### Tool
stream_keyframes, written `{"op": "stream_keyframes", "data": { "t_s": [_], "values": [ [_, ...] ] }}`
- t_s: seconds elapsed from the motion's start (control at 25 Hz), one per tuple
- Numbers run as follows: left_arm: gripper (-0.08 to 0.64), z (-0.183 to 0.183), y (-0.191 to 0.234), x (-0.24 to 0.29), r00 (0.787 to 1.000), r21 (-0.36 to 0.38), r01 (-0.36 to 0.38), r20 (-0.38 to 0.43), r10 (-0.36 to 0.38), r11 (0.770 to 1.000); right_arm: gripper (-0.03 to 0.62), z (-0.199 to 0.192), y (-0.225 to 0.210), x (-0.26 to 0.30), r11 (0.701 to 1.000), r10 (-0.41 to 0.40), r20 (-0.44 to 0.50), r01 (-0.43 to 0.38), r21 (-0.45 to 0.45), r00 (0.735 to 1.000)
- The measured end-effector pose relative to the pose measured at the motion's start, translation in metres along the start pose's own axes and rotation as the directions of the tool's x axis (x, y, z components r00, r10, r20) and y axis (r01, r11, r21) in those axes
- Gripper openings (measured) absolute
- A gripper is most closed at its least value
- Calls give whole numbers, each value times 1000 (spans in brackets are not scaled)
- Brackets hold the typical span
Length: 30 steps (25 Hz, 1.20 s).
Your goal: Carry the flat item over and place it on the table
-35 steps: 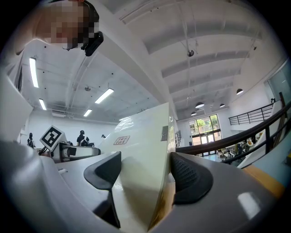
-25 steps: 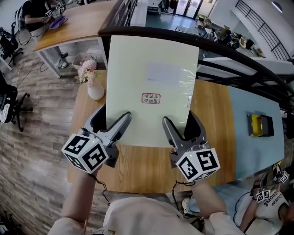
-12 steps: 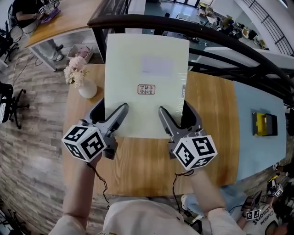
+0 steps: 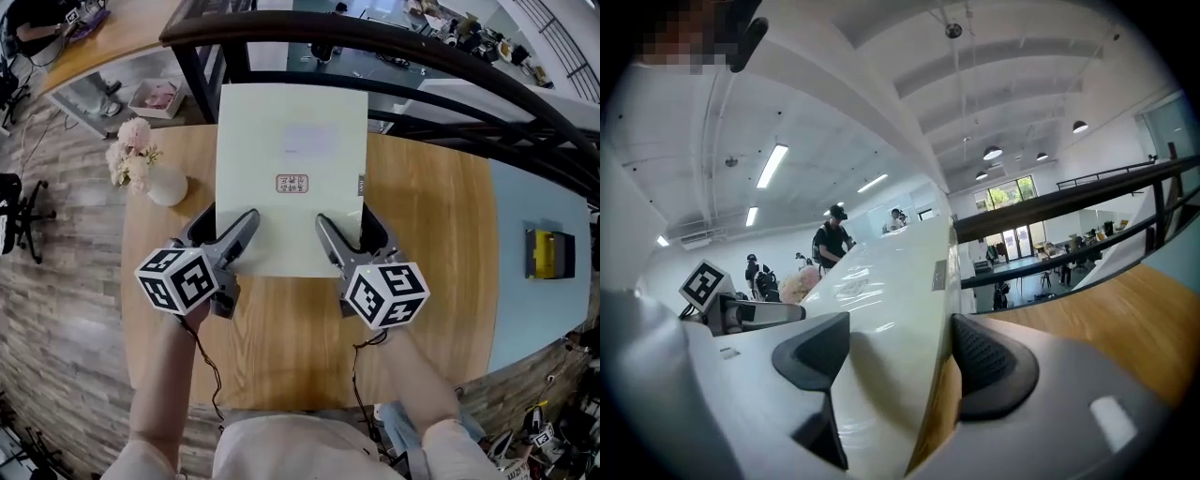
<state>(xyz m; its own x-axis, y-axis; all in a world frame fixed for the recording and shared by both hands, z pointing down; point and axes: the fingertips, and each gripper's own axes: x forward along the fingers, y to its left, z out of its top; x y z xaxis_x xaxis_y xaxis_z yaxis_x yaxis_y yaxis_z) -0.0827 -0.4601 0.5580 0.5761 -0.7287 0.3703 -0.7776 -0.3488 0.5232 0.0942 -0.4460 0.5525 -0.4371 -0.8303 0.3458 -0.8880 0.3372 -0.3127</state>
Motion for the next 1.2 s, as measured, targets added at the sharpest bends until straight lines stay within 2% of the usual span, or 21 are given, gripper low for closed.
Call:
{"op": "stream_keyframes", "data": {
  "t_s": [0.28, 0.44, 0.64, 0.88, 1.08, 1.2],
  "values": [
    [359, -32, 52, 46, 996, -49, -42, -76, 38, 998, 350, -47, -29, 55, 998, -8, -93, 13, 53, 996],
    [359, -53, 82, 65, 993, -103, -68, -101, 57, 992, 348, -71, -40, 85, 998, 2, -148, 7, 57, 989],
    [360, -77, 104, 80, 984, -138, -109, -154, 87, 984, 350, -101, -51, 105, 997, -2, -213, 19, 79, 977],
    [367, -105, 124, 89, 972, -156, -139, -212, 105, 978, 348, -133, -58, 115, 994, -13, -267, 41, 99, 964],
    [368, -124, 128, 92, 957, -122, -180, -250, 145, 976, 345, -153, -64, 115, 991, -25, -305, 64, 118, 952],
    [368, -126, 127, 93, 961, -123, -174, -239, 141, 977, 347, -156, -67, 114, 990, -27, -296, 66, 125, 955]
  ]
}}
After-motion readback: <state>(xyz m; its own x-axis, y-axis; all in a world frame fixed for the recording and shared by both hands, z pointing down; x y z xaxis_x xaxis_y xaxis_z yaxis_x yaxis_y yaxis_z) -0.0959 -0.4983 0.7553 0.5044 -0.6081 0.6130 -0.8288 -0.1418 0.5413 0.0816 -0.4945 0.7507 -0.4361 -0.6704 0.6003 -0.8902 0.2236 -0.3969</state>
